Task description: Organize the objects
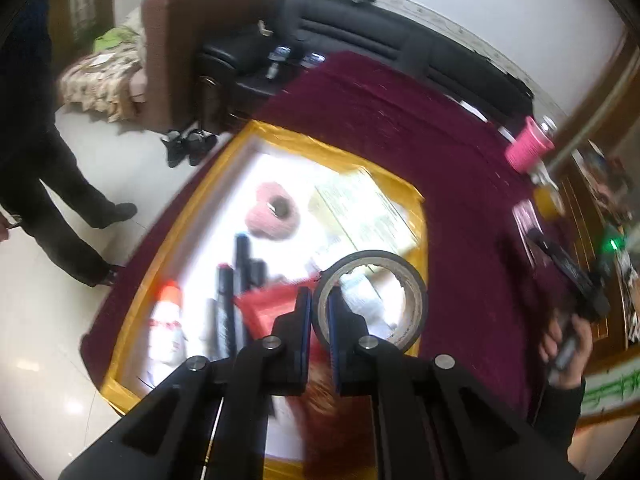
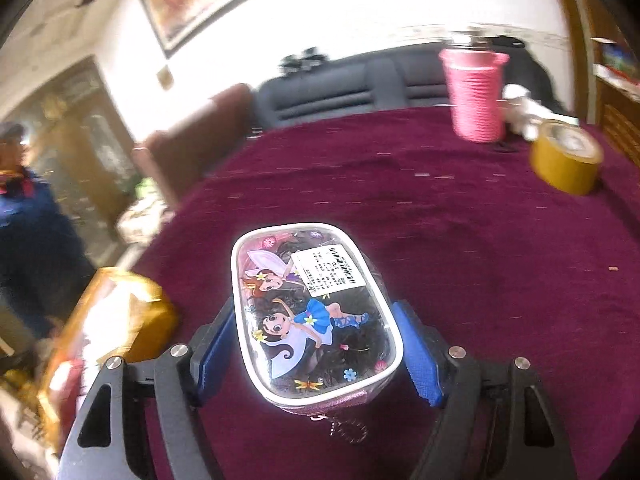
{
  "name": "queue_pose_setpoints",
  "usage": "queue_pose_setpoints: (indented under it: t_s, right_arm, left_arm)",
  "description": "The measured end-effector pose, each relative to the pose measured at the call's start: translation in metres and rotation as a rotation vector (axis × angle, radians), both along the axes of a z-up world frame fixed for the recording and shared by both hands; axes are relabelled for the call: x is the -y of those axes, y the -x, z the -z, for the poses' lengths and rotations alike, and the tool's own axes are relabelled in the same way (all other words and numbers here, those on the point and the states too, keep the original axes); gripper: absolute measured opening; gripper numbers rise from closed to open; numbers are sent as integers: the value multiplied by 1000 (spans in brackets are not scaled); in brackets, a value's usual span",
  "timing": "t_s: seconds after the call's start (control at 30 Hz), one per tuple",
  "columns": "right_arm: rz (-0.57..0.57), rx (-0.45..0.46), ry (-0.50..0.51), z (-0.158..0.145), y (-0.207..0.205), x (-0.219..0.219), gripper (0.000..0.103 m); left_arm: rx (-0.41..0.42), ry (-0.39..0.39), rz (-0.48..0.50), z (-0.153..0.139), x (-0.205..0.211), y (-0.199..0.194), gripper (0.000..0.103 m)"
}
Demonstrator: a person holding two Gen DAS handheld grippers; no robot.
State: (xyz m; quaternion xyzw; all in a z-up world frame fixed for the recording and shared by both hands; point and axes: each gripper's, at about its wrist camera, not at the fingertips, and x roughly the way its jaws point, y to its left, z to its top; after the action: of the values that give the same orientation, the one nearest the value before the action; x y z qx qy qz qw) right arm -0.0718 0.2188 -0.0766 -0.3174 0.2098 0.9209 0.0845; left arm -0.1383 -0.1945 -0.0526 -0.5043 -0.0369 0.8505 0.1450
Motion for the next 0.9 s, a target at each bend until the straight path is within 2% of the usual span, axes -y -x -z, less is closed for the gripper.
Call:
queue_pose_setpoints:
  t_s: [0.17, 0.3, 0.4, 0.5, 0.7, 0.8, 0.87, 0.9]
  right_arm:
    - [-163, -32, 17, -13, 12, 53, 80]
    - [-289, -30, 82, -23, 22, 102, 80]
    - [-342, -1, 63, -28, 29, 139, 80]
    - [-398, 37, 46, -28, 40, 185, 81]
    - [-366, 116, -56, -19, 68, 240, 81]
    - [-338, 144, -120, -17, 79, 256, 81]
    - [-343, 159, -118, -17, 86, 259, 81]
    - [-325, 172, -159, -16, 88, 266, 81]
  left_arm:
    - [0, 46, -44, 6, 16, 28, 8]
    - [44, 51, -47, 23, 22, 52, 8]
    - [55, 78, -51, 34, 26, 62, 8]
    - [85, 70, -58, 45, 33, 66, 8]
    - [97, 80, -62, 53, 39, 81, 8]
    - [93, 98, -47, 54, 36, 92, 8]
    - [96, 109, -31, 56, 32, 97, 8]
    - [92, 121, -23, 59, 30, 100, 8]
